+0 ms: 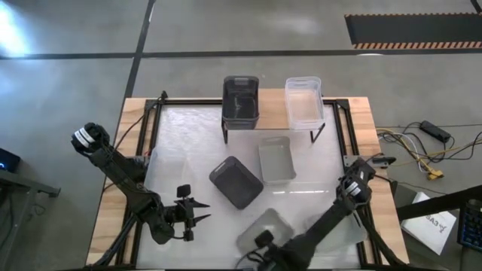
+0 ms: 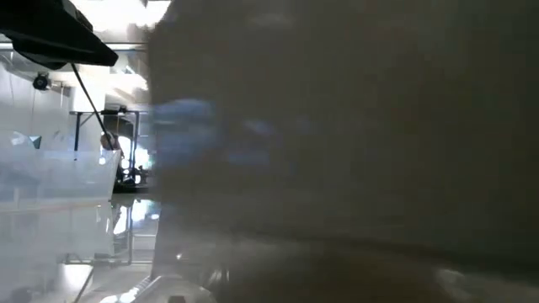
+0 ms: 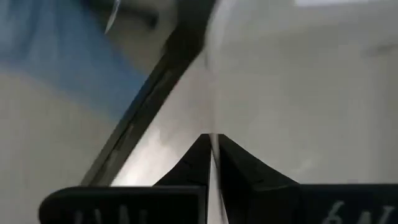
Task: Stack baskets on shelf by color
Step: Stack the bottom left gray bin on top of the top gray bin
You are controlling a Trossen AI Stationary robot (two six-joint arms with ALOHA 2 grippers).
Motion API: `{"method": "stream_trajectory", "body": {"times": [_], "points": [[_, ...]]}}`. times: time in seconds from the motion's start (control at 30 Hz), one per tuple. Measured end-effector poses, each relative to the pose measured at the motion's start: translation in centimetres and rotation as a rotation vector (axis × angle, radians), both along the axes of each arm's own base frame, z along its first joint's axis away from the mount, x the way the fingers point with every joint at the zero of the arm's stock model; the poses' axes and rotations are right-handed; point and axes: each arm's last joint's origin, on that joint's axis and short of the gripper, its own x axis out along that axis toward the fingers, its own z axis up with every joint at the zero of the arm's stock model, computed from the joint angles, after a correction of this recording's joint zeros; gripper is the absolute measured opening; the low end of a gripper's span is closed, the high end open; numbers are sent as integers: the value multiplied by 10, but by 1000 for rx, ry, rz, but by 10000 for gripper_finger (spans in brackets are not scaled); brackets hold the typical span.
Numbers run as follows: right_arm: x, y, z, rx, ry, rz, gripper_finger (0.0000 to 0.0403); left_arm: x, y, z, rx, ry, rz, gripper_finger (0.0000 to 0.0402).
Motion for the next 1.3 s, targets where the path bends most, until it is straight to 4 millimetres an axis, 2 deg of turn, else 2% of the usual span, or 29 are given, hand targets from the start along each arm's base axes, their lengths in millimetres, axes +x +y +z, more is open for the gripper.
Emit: {"method": "stream_trajectory", "body": {"times": [0.23,0.37,0.47,0.63,0.8,0.9,1.0,1.1,1.2,1.3], "points": [[-28,-14,-14,-214,223,2,26,1,-1,1,-14,-12,0,120],[-35,-20,-10,-271,293,-15,75,1,-1,2,-18,-15,0,120],[-37,-21,5,-251,276,-64,124,1,-1,2,-21,-18,0,120],[-30,-21,36,-100,148,-395,188,1,-1,2,-22,-19,0,120],[-13,-24,52,57,-88,-934,217,2,-2,3,-40,-33,0,120],[-5,-21,45,122,-130,-987,221,2,-2,4,-42,-35,0,120],[3,-18,30,134,-157,-1000,219,2,-2,4,-33,-48,19,120],[12,-24,15,107,-118,-1012,210,4,-3,1,-13,-68,50,120],[16,-32,-1,63,-68,-992,183,6,-4,-3,3,-73,68,120],[13,-34,-10,13,-10,-898,125,9,-6,-8,3,-75,71,120]]}}
